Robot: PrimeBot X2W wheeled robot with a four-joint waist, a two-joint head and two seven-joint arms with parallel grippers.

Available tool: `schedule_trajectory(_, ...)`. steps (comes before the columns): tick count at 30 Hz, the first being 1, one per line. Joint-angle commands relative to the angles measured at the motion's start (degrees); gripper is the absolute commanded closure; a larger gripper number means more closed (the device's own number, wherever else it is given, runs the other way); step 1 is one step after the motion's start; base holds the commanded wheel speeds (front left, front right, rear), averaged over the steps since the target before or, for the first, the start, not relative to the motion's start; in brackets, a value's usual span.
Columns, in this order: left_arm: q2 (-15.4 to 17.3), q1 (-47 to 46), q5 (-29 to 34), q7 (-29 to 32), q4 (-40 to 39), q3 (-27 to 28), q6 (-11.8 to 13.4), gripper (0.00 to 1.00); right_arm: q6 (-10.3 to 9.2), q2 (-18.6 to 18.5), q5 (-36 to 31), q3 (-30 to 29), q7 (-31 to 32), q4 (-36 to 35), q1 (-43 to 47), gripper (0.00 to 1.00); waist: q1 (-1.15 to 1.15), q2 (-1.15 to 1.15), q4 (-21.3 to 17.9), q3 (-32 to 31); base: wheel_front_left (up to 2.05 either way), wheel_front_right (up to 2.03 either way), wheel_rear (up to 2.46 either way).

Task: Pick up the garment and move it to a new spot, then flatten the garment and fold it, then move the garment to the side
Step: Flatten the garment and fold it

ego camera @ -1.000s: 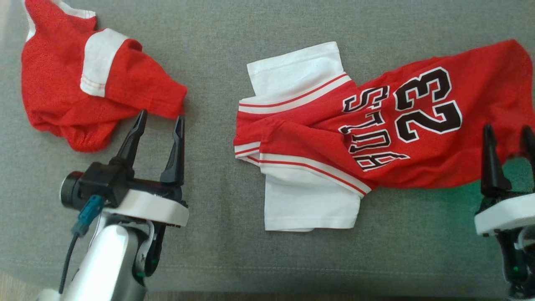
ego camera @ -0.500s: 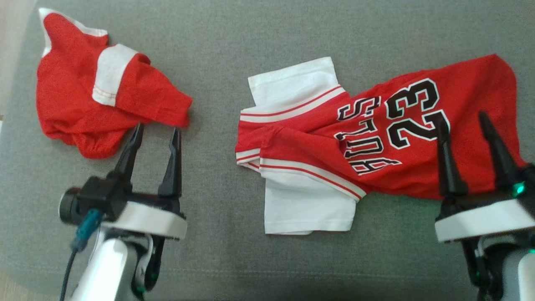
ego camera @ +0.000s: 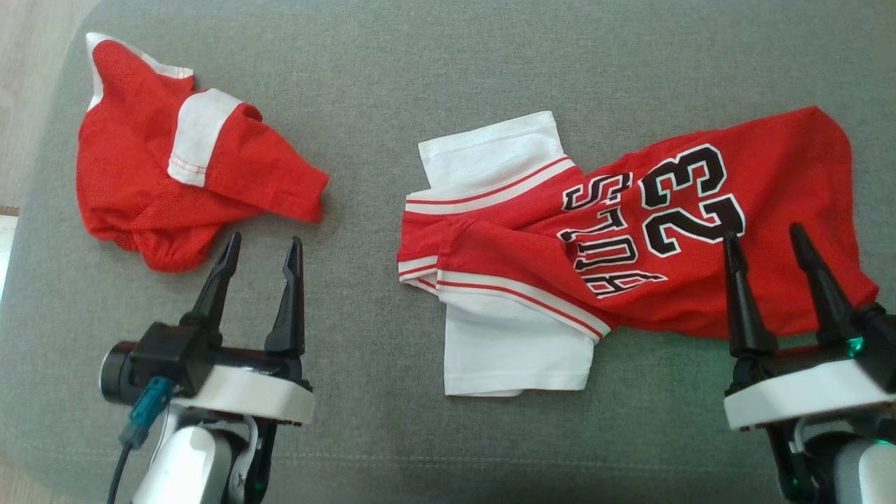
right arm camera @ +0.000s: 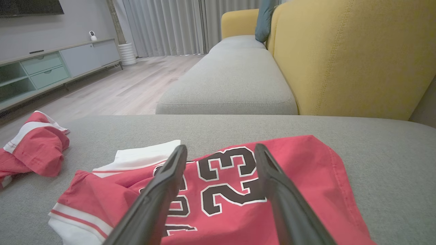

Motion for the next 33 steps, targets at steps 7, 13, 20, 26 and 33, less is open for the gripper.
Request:
schedule_trajectory(7,1.6,-1.6,0.2,1.9,-3.0,-1.0,-2.0,0.00,-0.04,-0.4,0.8,0.9,-0.3,-1.4,-1.7,0.00,0.00,0.00,-0.1,0.3,0.00,0.00,0.00)
schedule_trajectory(13,0.3,-0.8,-2.3,10.5,-1.5,-8.3,-7.5,0.00,-0.04,-0.4,1.4,0.6,0.2,-1.1,-0.5,0.00,0.00,0.00,-0.8,0.9,0.00,0.00,0.00)
schedule_trajectory(20,-0.5,-0.5,-5.4,20.5,2.1,-15.0,-11.4,0.00,-0.04,-0.4,1.9,0.5,0.3,-1.1,-0.9,0.00,0.00,0.00,-2.1,2.0,0.00,0.00,0.00)
schedule_trajectory(26,-0.8,-1.7,-5.9,24.1,7.0,-16.6,-11.4,0.00,-0.04,-0.4,2.2,0.6,0.0,-1.3,-1.3,0.00,0.00,0.00,-3.5,3.2,0.00,0.00,0.00)
schedule_trajectory(33,-1.5,-3.0,-6.0,24.1,9.7,-16.5,-10.9,0.00,-0.04,-0.4,2.2,0.2,0.0,-1.5,-1.3,0.00,0.00,0.00,-3.9,3.9,0.00,0.00,0.00)
